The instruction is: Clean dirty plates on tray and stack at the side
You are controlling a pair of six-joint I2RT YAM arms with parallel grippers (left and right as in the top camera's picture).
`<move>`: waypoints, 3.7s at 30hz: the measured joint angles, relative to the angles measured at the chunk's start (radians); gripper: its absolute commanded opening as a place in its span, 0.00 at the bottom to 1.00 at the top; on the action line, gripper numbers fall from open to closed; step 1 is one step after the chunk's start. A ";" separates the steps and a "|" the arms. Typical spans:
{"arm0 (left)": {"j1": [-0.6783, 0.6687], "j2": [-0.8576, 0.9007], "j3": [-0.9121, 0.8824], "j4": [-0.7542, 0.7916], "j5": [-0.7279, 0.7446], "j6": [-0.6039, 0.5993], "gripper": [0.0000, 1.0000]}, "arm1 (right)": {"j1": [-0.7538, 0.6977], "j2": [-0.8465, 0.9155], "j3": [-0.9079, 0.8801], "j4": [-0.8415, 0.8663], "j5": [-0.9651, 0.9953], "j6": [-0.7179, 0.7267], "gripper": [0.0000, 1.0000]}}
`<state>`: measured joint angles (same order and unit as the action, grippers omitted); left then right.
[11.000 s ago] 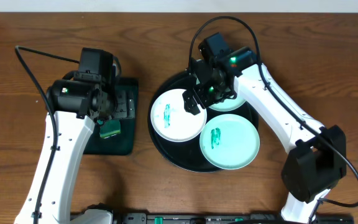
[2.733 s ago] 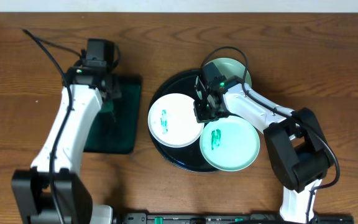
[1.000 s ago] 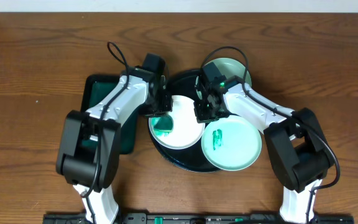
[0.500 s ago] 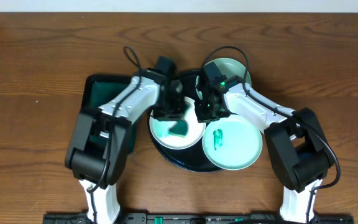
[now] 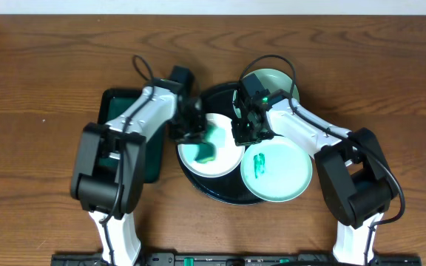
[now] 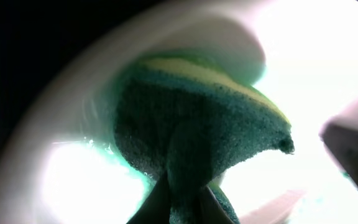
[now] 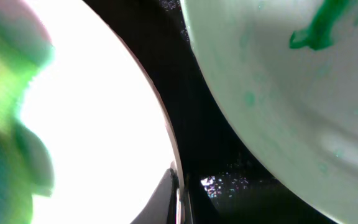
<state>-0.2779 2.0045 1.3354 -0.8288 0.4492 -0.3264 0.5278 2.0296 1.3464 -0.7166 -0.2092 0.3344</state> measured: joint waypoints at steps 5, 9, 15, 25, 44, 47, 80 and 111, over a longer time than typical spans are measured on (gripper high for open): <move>0.029 -0.011 0.007 -0.035 -0.124 -0.003 0.07 | 0.001 0.000 0.000 0.004 -0.015 -0.002 0.02; 0.000 -0.014 0.010 -0.029 -0.186 -0.002 0.07 | 0.003 0.000 0.000 0.006 -0.030 -0.002 0.02; -0.083 -0.014 0.010 0.024 -0.174 0.023 0.07 | 0.003 0.000 0.000 0.002 -0.029 -0.002 0.02; -0.200 -0.012 0.008 0.129 -0.089 -0.005 0.07 | -0.008 -0.002 -0.002 -0.022 -0.041 -0.007 0.02; -0.048 -0.020 0.019 -0.042 -0.356 -0.148 0.07 | 0.003 -0.001 -0.002 0.001 -0.051 -0.007 0.02; -0.048 -0.020 0.019 -0.055 -0.393 -0.142 0.07 | 0.015 -0.001 -0.001 0.007 -0.058 -0.007 0.02; 0.175 -0.389 0.019 -0.223 -0.554 -0.119 0.07 | 0.016 -0.071 0.036 -0.019 0.033 -0.140 0.01; 0.239 -0.255 0.019 -0.221 -0.507 -0.118 0.07 | 0.372 -0.320 0.055 0.089 1.053 -0.485 0.01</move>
<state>-0.0391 1.7496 1.3544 -1.0500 -0.0578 -0.4446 0.8993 1.7100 1.4017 -0.6273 0.8440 -0.1505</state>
